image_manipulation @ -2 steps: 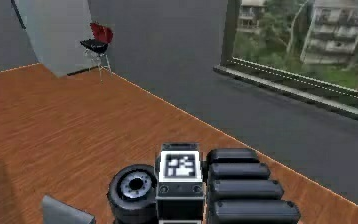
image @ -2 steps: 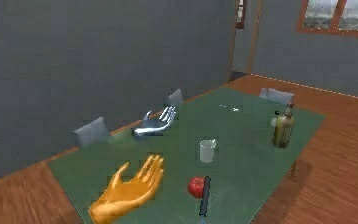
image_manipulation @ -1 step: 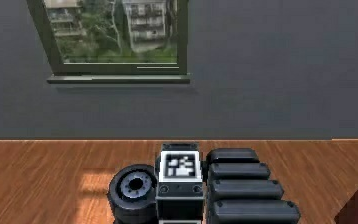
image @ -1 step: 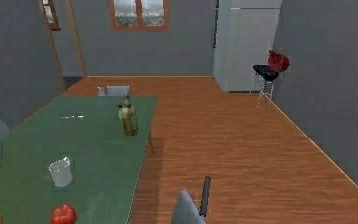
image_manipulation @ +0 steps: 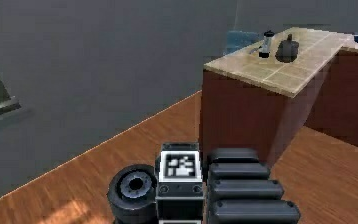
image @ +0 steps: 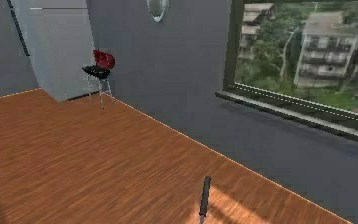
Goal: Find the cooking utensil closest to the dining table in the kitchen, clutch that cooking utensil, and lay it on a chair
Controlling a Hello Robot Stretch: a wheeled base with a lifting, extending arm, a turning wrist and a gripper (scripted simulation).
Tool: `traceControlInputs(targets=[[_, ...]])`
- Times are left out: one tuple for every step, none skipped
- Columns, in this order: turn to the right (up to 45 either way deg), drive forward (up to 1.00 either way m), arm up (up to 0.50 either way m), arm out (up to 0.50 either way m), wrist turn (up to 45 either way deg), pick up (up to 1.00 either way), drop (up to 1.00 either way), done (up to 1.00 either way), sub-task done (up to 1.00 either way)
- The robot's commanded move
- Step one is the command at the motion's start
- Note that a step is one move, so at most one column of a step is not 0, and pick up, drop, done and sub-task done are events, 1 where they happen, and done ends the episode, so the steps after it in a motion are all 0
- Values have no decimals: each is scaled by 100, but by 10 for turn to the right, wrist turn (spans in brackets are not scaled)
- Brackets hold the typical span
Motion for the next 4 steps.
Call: traceControlInputs(targets=[[60, 0, 0, 0, 0, 0, 0, 0, 0], [-450, 0, 0, 0, 0, 0, 0, 0, 0], [-450, 0, 0, 0, 0, 0, 0, 0, 0], [-180, 0, 0, 0, 0, 0, 0, 0, 0]])
